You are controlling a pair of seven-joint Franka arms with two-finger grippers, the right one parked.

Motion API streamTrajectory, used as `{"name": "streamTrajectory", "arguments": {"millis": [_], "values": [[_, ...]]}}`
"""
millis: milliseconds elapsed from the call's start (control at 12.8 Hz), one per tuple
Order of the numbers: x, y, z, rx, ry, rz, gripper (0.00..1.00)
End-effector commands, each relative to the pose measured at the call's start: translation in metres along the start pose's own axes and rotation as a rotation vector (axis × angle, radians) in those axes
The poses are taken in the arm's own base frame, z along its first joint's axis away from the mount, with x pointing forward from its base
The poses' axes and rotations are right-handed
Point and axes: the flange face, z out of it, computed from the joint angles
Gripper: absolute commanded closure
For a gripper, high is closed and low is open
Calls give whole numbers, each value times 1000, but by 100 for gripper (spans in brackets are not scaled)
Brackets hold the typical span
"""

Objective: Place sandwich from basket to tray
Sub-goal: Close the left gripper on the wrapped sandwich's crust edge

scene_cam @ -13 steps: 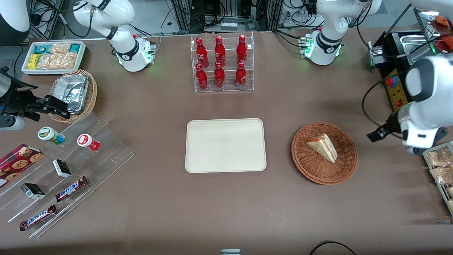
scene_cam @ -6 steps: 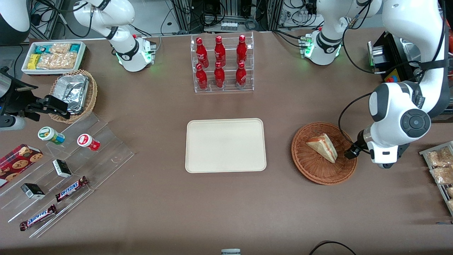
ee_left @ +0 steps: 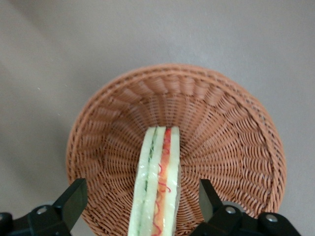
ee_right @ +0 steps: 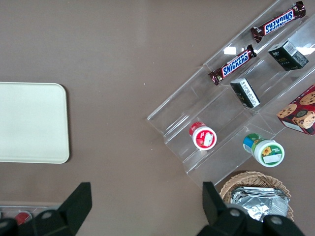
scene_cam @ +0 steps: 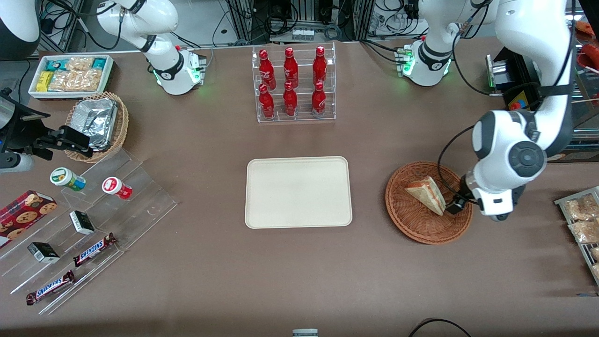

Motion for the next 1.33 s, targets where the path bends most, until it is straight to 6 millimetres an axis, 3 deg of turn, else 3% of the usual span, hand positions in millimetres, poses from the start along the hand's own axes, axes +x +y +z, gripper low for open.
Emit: {"name": "streamTrajectory", "arguments": {"millis": [0, 624, 1248], "values": [[-15, 0, 9, -4, 4, -12, 0], [-38, 11, 22, 9, 0, -59, 0], [-65, 14, 52, 34, -5, -18, 1]]}}
